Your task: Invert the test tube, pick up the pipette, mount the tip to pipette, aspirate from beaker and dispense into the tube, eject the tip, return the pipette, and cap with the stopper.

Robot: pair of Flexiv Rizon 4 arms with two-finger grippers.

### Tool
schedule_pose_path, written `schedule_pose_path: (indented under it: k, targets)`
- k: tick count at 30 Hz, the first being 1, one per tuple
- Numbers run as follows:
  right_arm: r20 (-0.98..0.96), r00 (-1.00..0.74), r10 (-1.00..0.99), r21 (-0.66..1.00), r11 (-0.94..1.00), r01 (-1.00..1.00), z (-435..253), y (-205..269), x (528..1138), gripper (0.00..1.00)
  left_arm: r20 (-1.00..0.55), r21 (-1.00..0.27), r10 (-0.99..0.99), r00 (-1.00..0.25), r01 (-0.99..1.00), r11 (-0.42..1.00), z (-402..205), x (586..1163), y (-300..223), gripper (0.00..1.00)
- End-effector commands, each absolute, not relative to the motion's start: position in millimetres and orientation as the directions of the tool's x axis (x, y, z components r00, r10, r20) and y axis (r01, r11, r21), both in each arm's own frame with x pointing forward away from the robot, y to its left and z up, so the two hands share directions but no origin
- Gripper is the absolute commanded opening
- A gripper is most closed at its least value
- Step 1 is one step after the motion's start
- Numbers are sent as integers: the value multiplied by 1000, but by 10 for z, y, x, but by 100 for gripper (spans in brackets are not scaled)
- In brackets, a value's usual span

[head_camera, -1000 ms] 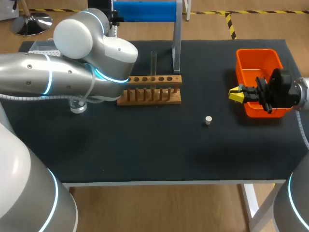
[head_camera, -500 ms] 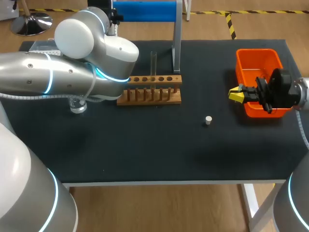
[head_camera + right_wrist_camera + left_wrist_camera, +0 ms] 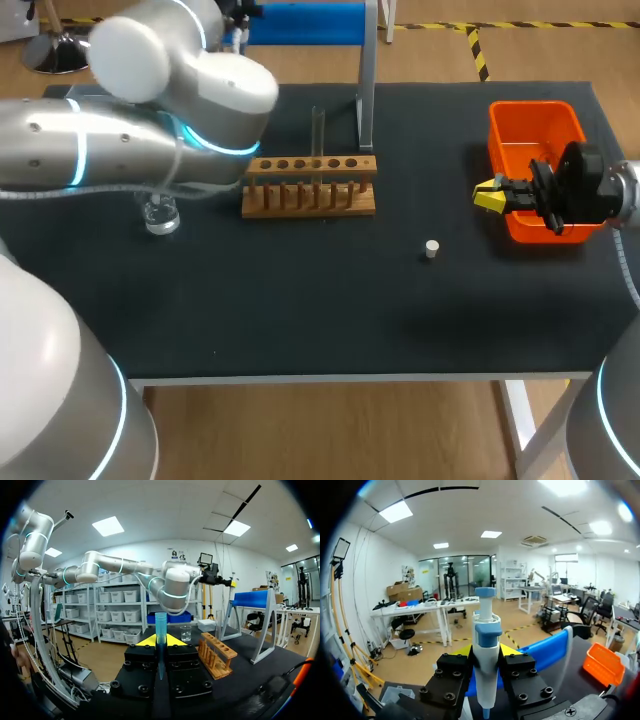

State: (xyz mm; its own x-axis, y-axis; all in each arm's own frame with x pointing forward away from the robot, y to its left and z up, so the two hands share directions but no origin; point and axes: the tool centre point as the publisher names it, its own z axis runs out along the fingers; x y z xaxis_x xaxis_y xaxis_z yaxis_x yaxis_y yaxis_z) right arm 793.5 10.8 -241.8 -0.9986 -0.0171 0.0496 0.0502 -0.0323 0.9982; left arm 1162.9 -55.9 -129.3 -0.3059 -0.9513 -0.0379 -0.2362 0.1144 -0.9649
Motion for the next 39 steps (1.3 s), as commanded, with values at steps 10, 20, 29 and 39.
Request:
schedule_pose_path:
  k: [10,20,29,39]
  targets:
    - [49,-999,-17,998,-32,50,-2419,102,7929,0,41,-937,-627,-778,-248,246,-773,11088,-333,0]
    - [49,-999,-17,998,-32,50,-2419,102,7929,0,41,-937,-627,-778,-248,246,-773,11088,-333,0]
    - [49,-999,-17,998,-32,50,-2419,102,7929,0,19,-947,-493,-870,-174,271,-657,10797,-414,0]
    - [49,-999,-17,998,-32,50,-2419,102,7929,0,12,-953,-324,-946,-109,282,-471,10369,-622,0]
